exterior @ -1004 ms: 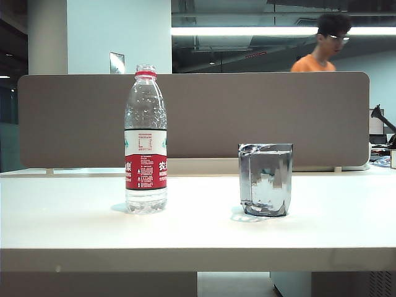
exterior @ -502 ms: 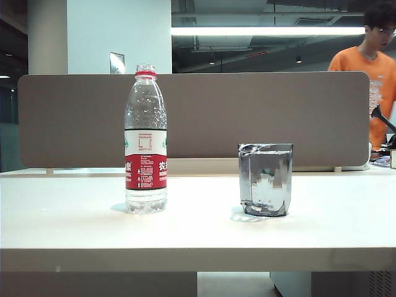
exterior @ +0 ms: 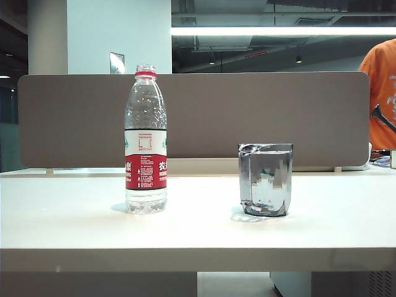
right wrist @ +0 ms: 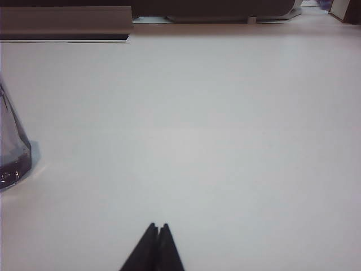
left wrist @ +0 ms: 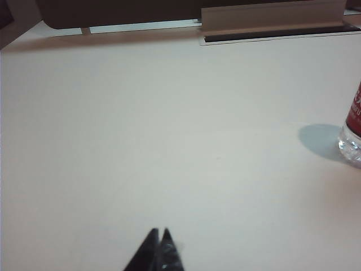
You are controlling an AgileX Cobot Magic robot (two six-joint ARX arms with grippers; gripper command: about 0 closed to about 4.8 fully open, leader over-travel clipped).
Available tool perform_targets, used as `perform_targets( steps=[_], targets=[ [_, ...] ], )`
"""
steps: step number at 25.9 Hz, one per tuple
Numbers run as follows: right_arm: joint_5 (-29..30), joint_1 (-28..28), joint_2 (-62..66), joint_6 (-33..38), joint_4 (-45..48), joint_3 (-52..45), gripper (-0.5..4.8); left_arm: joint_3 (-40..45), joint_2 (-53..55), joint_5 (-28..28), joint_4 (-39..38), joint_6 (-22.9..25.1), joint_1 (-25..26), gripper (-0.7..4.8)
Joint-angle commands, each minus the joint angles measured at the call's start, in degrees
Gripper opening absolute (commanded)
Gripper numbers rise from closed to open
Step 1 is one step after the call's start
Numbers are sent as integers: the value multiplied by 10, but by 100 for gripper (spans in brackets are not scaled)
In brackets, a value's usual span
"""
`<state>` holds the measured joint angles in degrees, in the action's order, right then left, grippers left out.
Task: Pick up the mineral water bottle on the table and pour water into the mug until it's full.
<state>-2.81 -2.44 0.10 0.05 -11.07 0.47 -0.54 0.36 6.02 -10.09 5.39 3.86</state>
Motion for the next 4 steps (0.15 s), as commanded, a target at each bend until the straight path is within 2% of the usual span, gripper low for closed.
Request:
perform_targets(
  steps=[1,4],
  targets=[
    [0,0,-1,-1,7,-4,-5,-1,1,3,-1,2,0,-5],
    [0,0,-1,-1,7,-4,-5,-1,0,3,-1,2,0,-5]
  ],
)
